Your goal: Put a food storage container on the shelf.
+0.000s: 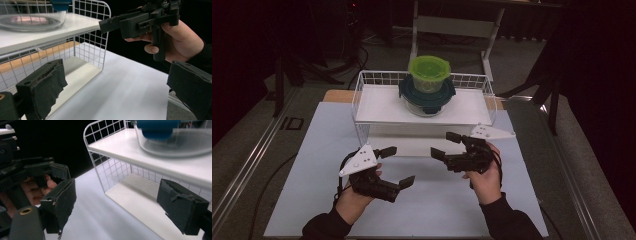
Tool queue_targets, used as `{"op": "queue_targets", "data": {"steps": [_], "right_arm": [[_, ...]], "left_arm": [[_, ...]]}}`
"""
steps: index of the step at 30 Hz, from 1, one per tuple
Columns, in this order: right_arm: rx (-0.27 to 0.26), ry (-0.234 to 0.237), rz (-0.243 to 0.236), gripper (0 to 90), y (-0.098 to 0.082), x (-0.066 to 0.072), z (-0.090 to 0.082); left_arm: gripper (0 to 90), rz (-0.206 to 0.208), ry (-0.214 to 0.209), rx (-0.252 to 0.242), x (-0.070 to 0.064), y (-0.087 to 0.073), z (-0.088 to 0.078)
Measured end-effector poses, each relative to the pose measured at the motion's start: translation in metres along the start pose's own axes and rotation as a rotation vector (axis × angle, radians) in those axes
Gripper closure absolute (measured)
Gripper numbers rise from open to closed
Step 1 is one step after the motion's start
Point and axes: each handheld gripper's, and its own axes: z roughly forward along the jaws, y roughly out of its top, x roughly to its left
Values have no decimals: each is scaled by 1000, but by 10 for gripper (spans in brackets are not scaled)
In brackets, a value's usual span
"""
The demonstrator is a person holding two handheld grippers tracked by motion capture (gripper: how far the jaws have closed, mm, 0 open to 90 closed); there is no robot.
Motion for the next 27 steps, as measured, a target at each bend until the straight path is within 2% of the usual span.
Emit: {"op": "queue_targets", "data": {"steps": [6,11,15,18,19,27], "right_arm": [[8,-10,6,154,-22,-8,-7],[7,-23,19,155,-41,-13,-14],[26,-34,3,154,-54,-14,-19],[30,-40,8,154,-60,-16,-22],[33,-46,13,155,-67,-18,-26],[38,-57,14,155,-83,-22,-35]], "left_arm": [[22,18,-13,7,-2,-13,-2],[22,-6,-18,23,0,-26,-4],[22,16,-22,34,0,-37,-5],[22,17,-27,43,0,-42,-5],[22,12,-25,46,0,-45,-5],[22,-1,-20,48,4,-62,-11]]}}
